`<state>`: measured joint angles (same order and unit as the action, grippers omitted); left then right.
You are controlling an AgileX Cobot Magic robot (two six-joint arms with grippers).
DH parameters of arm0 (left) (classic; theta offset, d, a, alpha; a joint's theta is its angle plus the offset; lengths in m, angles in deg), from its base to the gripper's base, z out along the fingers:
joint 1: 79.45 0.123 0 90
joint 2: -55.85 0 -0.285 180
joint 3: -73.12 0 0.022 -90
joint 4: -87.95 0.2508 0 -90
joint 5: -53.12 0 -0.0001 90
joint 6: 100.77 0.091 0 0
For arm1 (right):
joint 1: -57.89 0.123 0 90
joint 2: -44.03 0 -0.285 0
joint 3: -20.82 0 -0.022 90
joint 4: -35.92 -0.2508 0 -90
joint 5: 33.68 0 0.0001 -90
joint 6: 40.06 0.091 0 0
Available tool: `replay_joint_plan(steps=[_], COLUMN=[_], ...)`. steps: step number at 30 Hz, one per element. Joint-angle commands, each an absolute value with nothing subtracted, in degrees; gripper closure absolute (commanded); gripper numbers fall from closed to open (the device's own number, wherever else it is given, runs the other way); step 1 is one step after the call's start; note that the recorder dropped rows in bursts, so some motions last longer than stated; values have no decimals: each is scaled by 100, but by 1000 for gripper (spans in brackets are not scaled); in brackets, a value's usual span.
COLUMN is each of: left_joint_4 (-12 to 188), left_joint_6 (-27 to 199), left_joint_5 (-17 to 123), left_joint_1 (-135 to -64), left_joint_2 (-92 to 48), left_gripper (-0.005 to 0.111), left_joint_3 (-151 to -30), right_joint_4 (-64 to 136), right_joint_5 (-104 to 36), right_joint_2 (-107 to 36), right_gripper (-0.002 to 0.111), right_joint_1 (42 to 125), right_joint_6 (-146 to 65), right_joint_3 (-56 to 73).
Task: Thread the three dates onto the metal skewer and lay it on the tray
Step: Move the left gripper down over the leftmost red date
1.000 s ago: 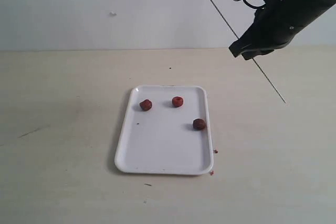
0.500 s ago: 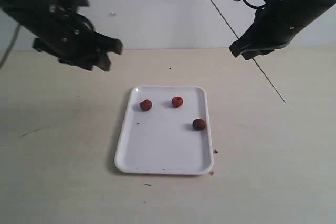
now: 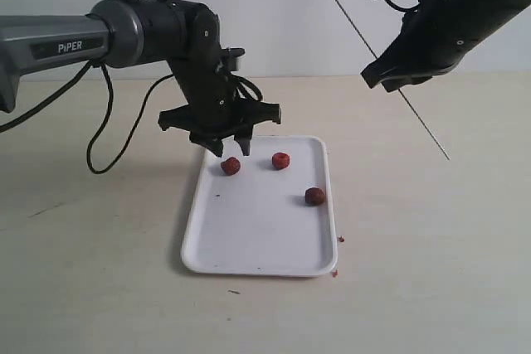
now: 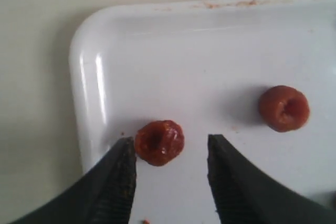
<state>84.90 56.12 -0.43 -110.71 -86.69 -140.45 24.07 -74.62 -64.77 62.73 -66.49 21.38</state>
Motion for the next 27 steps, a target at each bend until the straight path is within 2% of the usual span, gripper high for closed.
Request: replay_joint_plan(steps=[1,27], left_joint_4=[8795,8546], left_joint_6=[4759,4041], left_joint_5=[-127,162], left_joint_1=[-11078,-11082], left_joint_2=[-8662,-9046], left_gripper=[62,62], left_joint_3=[-14089,-14089], right_joint_4=[2241,2048], right_joint_5=[-7323,-7264], right_joint_2=[-6468,-6468], right_gripper=[108,108], right_joint_1=[6255,6255], right_joint_6=[-6697,-6697], right_joint_3=[2119,2119])
